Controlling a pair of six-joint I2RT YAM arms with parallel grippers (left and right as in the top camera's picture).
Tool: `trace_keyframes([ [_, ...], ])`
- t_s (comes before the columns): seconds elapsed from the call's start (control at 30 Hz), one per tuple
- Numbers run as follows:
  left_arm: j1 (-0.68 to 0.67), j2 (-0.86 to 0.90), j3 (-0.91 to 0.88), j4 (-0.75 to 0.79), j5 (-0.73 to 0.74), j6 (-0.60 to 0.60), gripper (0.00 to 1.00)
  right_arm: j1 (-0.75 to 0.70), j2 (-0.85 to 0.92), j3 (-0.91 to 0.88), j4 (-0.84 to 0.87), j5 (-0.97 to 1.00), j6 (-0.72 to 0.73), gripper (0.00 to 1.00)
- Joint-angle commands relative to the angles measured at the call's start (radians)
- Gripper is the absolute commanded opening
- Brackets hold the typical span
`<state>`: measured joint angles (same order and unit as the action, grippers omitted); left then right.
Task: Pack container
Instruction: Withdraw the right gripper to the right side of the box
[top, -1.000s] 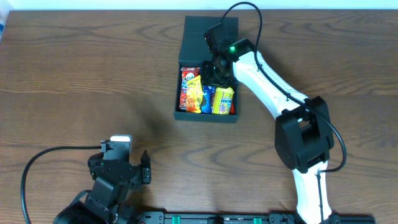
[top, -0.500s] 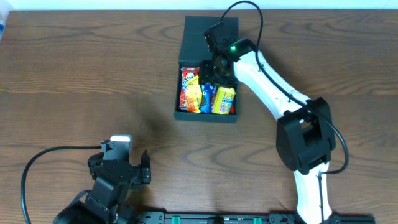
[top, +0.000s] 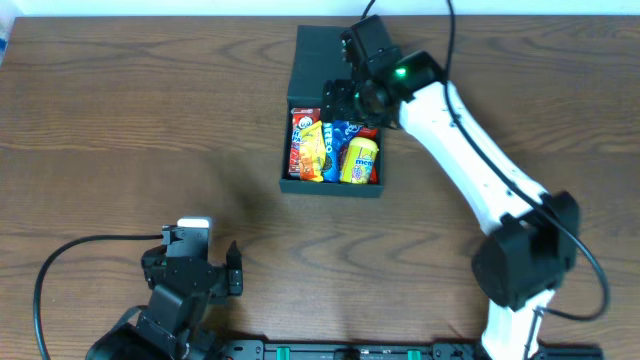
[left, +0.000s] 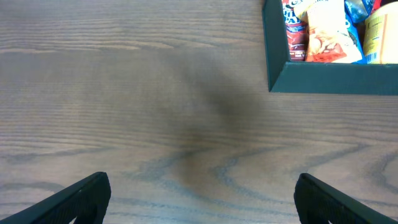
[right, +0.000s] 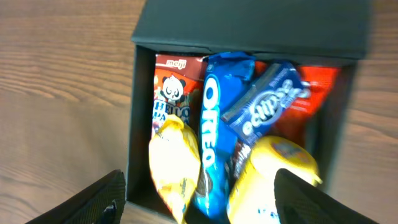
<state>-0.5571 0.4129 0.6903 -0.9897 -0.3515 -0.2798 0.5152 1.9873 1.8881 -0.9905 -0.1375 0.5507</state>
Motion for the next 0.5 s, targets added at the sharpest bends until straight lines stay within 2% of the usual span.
trace_keyframes([
  [0.0, 0.006, -0.005, -0.008, -0.001, -0.018, 0.014, 0.95, 0.018, -0.098, 0.005, -0.042, 0.082, -0.055, 0.80],
  [0.2, 0.006, -0.005, -0.008, -0.001, -0.018, 0.014, 0.95, 0.078, -0.268, -0.010, -0.162, 0.192, -0.058, 0.91],
  [0.3, 0.006, -0.005, -0.008, -0.001, -0.018, 0.014, 0.95, 0.123, -0.369, -0.075, -0.181, 0.241, -0.038, 0.99],
  [0.47, 0.006, -0.005, -0.008, -0.001, -0.018, 0.014, 0.95, 0.177, -0.553, -0.288, -0.144, 0.316, 0.039, 0.99],
])
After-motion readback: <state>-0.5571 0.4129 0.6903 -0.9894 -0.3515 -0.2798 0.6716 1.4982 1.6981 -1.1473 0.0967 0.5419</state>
